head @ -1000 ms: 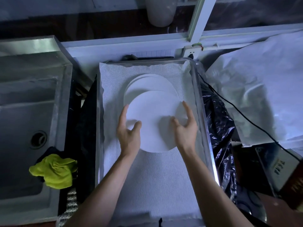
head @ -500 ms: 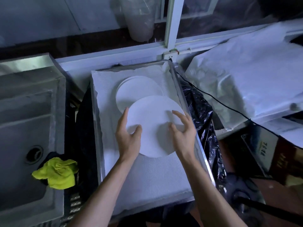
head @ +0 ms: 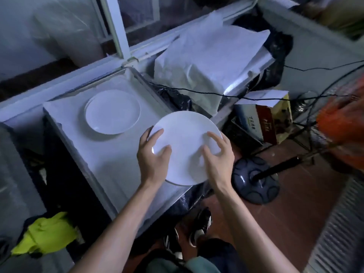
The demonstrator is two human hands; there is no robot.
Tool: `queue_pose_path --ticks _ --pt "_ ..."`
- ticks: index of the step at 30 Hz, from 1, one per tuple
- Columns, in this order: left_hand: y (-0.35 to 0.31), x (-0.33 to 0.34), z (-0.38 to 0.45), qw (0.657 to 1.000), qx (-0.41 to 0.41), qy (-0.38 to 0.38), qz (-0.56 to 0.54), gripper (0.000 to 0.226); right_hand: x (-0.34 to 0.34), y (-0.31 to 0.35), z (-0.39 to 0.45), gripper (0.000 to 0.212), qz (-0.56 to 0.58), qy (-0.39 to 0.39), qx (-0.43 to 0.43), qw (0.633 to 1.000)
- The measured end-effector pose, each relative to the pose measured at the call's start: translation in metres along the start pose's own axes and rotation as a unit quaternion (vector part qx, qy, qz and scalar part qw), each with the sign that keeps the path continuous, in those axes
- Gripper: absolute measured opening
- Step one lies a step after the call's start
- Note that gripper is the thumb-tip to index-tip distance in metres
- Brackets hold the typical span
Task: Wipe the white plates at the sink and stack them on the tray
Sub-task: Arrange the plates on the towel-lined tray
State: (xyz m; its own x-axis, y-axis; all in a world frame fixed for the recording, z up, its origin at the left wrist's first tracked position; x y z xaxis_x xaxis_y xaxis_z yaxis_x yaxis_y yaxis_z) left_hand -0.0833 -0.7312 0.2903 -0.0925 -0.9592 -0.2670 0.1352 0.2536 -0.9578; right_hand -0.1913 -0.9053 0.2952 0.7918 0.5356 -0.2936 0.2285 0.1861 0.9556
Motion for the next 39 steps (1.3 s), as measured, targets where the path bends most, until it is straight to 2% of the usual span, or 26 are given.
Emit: queue_pose_path --ticks 7,14,19,23,28,32,39 --pt "-0.036 0.085 -0.071 0.988 0.038 0.152 -0.007 0.046 -0.126 -0.039 -0.041 0.038 -0.004 -0.138 0.053 0.989" --pt "-0.080 0.171 -0.186 0.953 0.107 0.284 -0.014 0.045 -0.266 -0.073 -0.114 0.038 0.012 -0.293 0.083 0.952" --pt "-0.107 0.217 -0.295 0.920 0.110 0.373 -0.038 0.047 -0.365 -0.103 -0.187 0.040 0.012 -0.405 0.107 0.908" --pt "-0.126 0.240 -0.394 0.891 0.138 0.431 -0.031 0.050 -0.441 -0.121 -0.255 0.039 0.006 -0.453 0.116 0.884" --pt "-0.142 0.260 -0.510 0.861 0.123 0.491 -0.051 0.049 -0.526 -0.144 -0.341 0.037 0.004 -0.514 0.139 0.847" --pt "-0.159 0.274 -0.596 0.832 0.142 0.534 -0.052 0.046 -0.585 -0.157 -0.403 0.036 0.011 -0.569 0.153 0.808" --pt "-0.188 0.301 -0.735 0.746 0.186 0.637 -0.064 0.045 -0.670 -0.178 -0.504 0.038 0.018 -0.657 0.179 0.732"
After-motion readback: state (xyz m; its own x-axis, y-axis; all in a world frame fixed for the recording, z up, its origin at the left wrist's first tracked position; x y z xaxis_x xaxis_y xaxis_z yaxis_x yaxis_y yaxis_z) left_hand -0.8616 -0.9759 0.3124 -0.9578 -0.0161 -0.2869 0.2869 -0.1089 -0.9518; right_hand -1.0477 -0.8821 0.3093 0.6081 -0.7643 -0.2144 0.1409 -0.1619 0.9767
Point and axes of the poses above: each hand's wrist, its own z-axis towards the middle knuckle, its own x-axis out of the palm, y = z × x, the point moved 5 cm from there along z, towards the middle knuckle, and after that the axes turned 3 degrees about -y, right-handed, at the moved point
